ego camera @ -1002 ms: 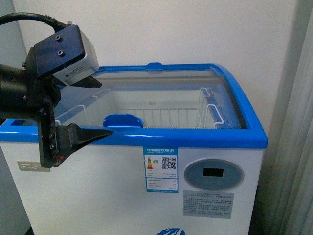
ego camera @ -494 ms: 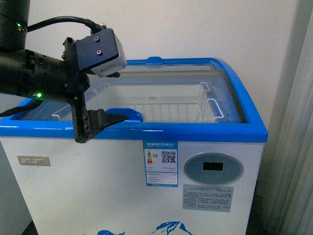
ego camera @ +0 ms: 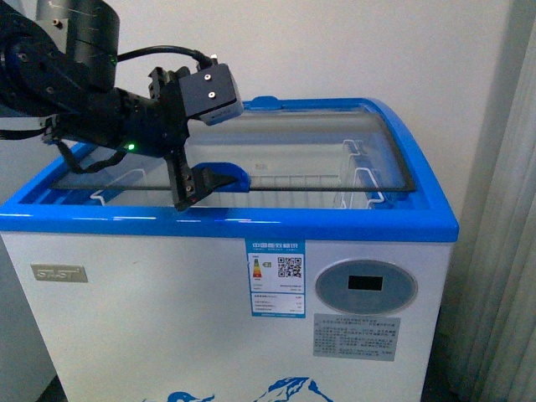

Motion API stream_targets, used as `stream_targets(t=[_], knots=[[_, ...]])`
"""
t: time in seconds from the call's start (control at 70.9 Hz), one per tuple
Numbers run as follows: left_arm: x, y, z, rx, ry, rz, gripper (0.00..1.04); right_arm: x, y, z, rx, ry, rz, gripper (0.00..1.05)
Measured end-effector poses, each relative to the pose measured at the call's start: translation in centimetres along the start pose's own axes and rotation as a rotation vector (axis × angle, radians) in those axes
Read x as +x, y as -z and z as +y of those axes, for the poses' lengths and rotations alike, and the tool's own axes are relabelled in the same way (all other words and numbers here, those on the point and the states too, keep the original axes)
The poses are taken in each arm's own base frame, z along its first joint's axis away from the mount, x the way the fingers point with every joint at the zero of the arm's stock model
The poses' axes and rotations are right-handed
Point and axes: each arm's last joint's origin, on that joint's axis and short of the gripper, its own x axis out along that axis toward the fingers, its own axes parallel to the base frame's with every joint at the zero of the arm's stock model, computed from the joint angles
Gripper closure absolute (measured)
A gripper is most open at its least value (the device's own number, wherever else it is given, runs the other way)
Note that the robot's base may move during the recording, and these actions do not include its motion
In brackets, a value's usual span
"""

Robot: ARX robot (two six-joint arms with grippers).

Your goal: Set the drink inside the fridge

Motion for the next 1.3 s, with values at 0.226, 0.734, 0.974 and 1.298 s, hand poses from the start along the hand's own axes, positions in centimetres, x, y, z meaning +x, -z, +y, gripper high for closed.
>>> stream_targets(t=[0.226,0.734,0.974,1.298], knots=[[3.4,0.7,3.4,0.030,-0.146,0.066,0.08,0.0,0.0,0.0,0.000,0.001,0.000,0.58],[8.8,2.3,5.9,-0.040,-0.427,0.173,0.08,0.0,0.0,0.0,0.000,0.000,0.000,0.58],[4.2,0.7,5.8,-0.363,-0.541,0.267,0.08,0.0,0.0,0.0,0.000,0.004,-0.001,0.58],[-10.9,-4.7,0.1,-0.977,-0.641,0.149,0.17,0.0,0.0,0.0,0.000,0.000,0.000,0.58]])
